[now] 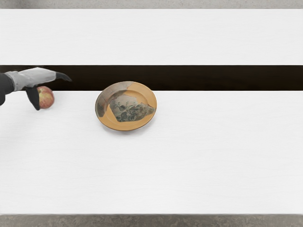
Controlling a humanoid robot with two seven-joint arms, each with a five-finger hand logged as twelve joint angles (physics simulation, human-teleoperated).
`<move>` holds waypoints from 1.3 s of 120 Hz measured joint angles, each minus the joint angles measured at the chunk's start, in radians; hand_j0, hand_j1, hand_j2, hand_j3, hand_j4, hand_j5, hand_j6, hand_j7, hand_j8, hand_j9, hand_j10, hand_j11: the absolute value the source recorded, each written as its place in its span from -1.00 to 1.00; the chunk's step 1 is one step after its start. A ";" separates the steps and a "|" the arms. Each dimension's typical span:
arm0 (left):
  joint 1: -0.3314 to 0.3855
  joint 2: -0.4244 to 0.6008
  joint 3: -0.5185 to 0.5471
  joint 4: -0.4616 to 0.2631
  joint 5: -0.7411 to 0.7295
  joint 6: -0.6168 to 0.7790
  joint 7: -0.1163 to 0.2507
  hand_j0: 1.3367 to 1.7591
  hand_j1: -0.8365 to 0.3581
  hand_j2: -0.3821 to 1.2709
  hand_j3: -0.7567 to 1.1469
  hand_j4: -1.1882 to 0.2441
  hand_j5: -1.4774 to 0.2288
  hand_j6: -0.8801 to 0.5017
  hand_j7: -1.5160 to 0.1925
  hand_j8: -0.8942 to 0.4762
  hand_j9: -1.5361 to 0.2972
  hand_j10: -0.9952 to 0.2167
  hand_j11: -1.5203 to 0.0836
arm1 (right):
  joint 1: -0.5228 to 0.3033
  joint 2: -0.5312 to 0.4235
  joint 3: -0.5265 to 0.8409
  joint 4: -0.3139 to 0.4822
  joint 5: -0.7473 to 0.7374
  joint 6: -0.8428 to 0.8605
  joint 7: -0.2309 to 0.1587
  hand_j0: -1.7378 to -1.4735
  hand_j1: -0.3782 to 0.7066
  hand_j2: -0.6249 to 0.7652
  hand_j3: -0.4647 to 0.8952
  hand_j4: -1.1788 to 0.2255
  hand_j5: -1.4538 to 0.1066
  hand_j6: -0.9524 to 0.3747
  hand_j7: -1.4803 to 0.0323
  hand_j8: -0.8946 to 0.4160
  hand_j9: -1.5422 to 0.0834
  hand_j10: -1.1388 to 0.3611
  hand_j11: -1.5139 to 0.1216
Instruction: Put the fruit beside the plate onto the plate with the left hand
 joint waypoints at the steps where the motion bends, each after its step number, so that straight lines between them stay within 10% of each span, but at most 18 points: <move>1: 0.000 0.000 0.001 0.001 0.000 0.000 0.000 0.52 0.68 -0.44 -0.20 0.37 0.41 -0.03 0.45 0.00 0.38 0.30 0.55 | 0.000 0.000 0.000 0.000 0.000 0.000 0.000 -0.40 -0.95 -0.10 -0.32 0.68 0.86 0.43 0.96 0.36 0.90 0.52 0.85; 82: 0.000 -0.010 0.058 0.029 -0.001 0.025 0.000 0.52 0.18 -0.38 -0.20 0.07 0.10 -0.33 0.14 -0.30 0.08 -0.05 0.22 | 0.002 0.000 0.000 0.000 0.000 0.000 0.000 -0.40 -0.95 -0.10 -0.32 0.68 0.86 0.43 0.96 0.36 0.90 0.52 0.85; 156: 0.008 -0.033 0.090 0.070 -0.005 0.029 -0.001 0.51 0.15 -0.25 -0.20 -0.19 -0.10 -0.43 -0.08 -0.27 -0.15 -0.07 -0.08 | 0.003 0.000 0.000 0.002 0.000 0.000 0.000 -0.40 -0.95 -0.10 -0.32 0.68 0.86 0.43 0.96 0.36 0.90 0.52 0.85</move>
